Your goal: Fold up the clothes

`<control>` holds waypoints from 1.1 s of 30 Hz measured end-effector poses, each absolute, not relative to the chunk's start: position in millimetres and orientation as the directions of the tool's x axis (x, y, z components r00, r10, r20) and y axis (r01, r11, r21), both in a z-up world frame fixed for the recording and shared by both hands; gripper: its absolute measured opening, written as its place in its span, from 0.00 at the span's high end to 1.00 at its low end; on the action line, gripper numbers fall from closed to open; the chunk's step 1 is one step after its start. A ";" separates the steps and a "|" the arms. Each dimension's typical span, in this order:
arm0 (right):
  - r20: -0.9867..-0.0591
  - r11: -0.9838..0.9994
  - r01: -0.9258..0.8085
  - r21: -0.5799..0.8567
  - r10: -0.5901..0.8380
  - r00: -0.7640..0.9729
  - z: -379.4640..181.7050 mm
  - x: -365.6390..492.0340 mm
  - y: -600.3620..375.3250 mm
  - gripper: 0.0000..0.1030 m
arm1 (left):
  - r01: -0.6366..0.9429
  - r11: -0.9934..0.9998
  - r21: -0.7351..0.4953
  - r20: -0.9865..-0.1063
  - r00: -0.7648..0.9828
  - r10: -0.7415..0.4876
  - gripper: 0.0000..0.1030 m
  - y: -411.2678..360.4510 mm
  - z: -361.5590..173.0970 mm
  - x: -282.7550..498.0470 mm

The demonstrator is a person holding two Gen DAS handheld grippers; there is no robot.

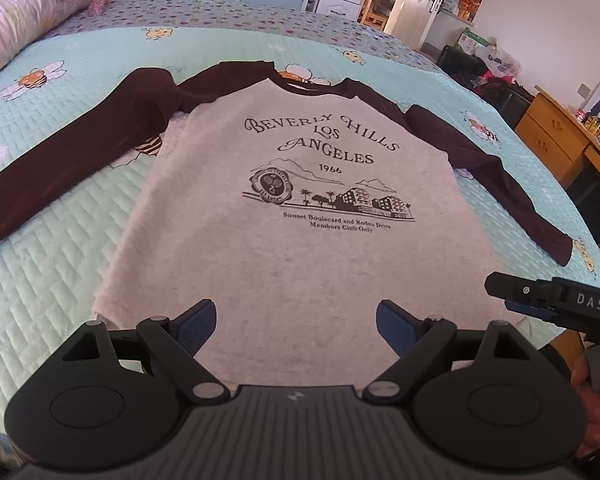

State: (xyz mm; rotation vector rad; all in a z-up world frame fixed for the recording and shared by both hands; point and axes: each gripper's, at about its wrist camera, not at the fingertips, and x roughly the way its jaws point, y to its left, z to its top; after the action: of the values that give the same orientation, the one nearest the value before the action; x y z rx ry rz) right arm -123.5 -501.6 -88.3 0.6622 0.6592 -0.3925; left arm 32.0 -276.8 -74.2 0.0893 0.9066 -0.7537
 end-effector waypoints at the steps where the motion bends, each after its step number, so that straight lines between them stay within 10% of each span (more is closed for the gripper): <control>1: -0.671 0.727 0.530 0.437 -0.129 0.730 -88.0 -123.8 -501.2 0.29 | 0.624 0.746 -0.235 -0.739 0.383 -0.553 0.13 -275.9 -73.7 31.6; 33: -0.654 0.702 0.532 0.473 -0.125 0.746 -92.8 -130.9 -504.6 0.29 | 0.604 0.752 -0.266 -0.752 0.357 -0.553 0.13 -273.1 -80.2 26.8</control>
State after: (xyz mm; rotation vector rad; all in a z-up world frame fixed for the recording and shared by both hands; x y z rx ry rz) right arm -130.9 -504.6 -92.8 0.7036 0.6321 -0.3939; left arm 26.8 -273.1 -80.2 0.0604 0.9461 -0.7472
